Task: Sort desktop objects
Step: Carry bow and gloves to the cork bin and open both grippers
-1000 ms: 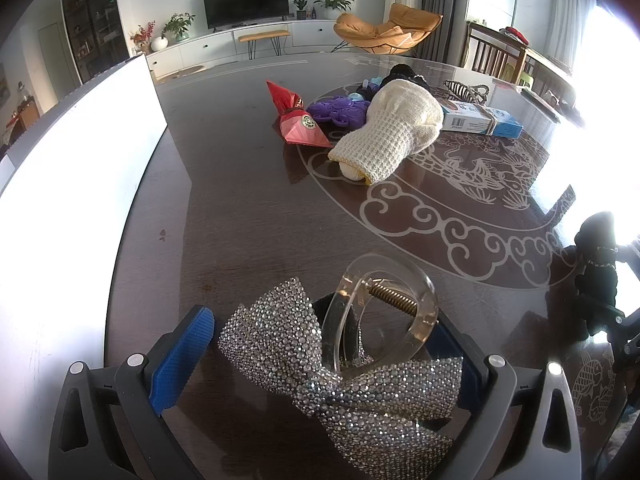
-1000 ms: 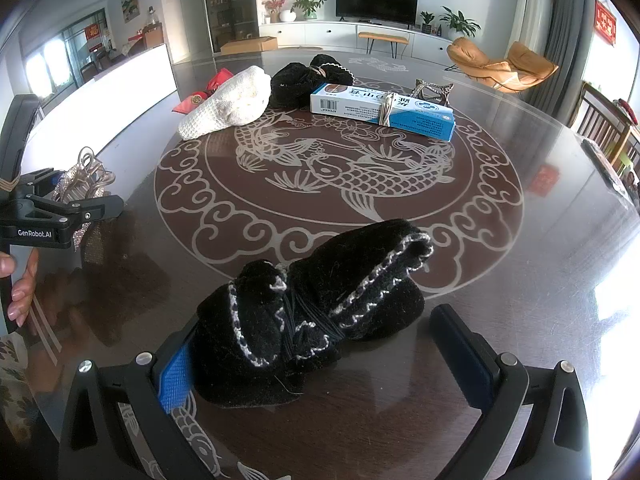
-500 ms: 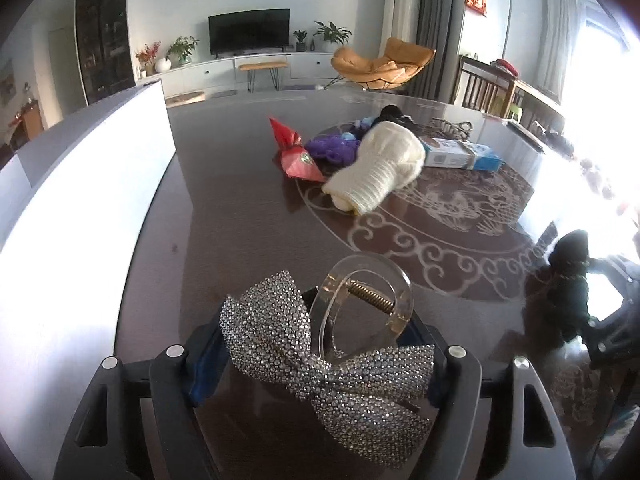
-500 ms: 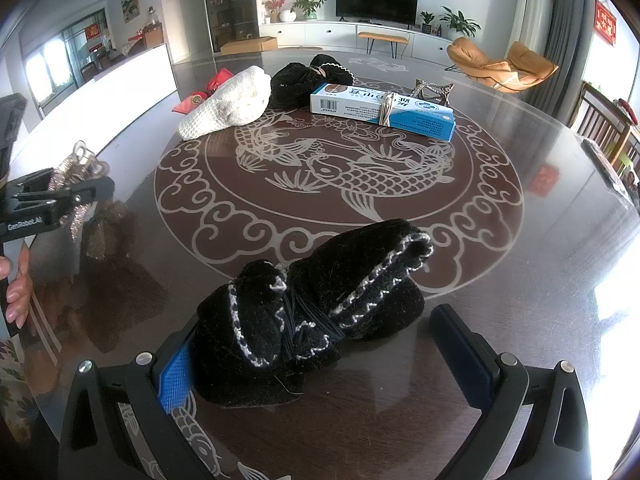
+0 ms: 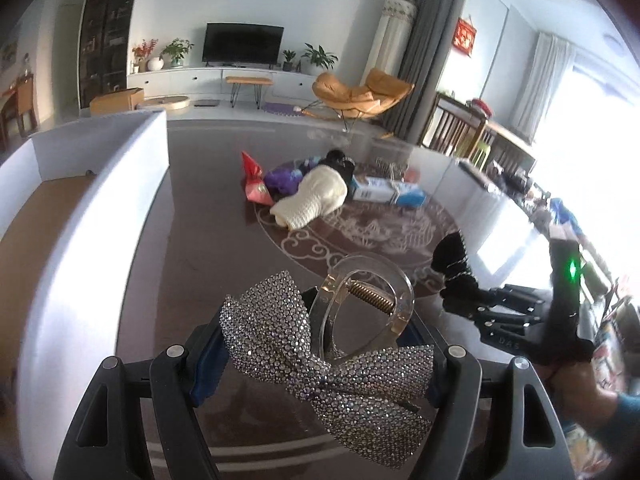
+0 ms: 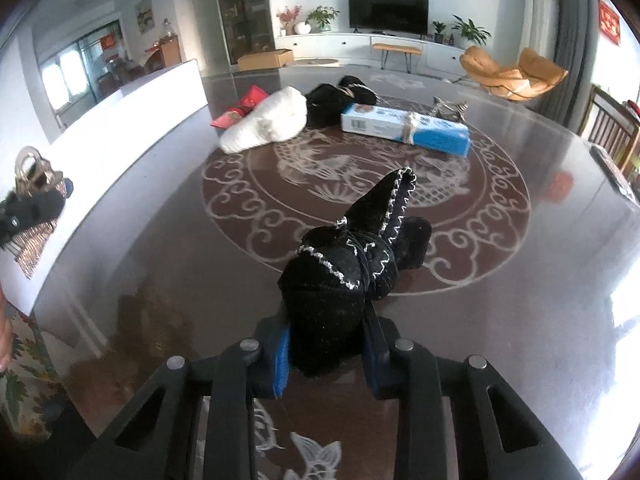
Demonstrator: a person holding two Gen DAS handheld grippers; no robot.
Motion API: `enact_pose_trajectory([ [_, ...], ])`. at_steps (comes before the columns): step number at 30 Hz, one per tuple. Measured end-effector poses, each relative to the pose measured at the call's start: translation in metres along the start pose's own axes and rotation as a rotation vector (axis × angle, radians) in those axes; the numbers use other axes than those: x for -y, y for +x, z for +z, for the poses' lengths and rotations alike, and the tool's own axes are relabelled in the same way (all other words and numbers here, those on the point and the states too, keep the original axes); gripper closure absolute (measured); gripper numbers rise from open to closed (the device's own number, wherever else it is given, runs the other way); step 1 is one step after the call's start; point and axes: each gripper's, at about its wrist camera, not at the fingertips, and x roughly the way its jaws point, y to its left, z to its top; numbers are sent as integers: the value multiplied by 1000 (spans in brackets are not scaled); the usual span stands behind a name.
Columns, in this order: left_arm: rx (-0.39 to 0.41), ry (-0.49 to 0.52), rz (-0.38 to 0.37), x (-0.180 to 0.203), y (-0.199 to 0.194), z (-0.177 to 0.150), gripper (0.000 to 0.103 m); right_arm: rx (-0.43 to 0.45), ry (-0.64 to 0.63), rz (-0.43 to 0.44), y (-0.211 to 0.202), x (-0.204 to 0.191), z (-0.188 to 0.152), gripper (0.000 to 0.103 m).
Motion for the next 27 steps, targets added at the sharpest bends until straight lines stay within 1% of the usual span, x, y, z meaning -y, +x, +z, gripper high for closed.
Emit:
enact_pose_trajectory([
  [3, 14, -14, 2, -5, -13, 0, 28, 22, 38, 46, -11, 1, 4, 74],
  [6, 18, -29, 1, -9, -22, -2, 28, 23, 72, 84, -18, 4, 6, 74],
  [11, 27, -77, -43, -16, -39, 3, 28, 12, 136, 142, -26, 10, 9, 74],
  [14, 48, -101, -59, -27, -63, 14, 28, 33, 148, 181, -38, 4, 21, 74],
  [16, 68, -113, -45, -39, -80, 21, 28, 57, 136, 213, -47, -7, 35, 74],
  [19, 107, -139, -2, -74, -107, 32, 28, 87, 108, 286, -55, -37, 63, 74],
  [20, 117, -142, 29, -87, -115, 34, 28, 96, 95, 324, -55, -53, 76, 74],
  [22, 124, -153, 127, -117, -127, 37, 28, 102, 64, 402, -54, -89, 103, 74],
  [23, 121, -165, 176, -136, -132, 38, 28, 104, 46, 434, -53, -108, 114, 74],
  [24, 114, -174, 209, -149, -134, 38, 28, 108, 24, 464, -53, -126, 125, 74],
  [27, 65, -215, 308, -194, -133, 31, 28, 122, -74, 547, -49, -195, 155, 74],
])
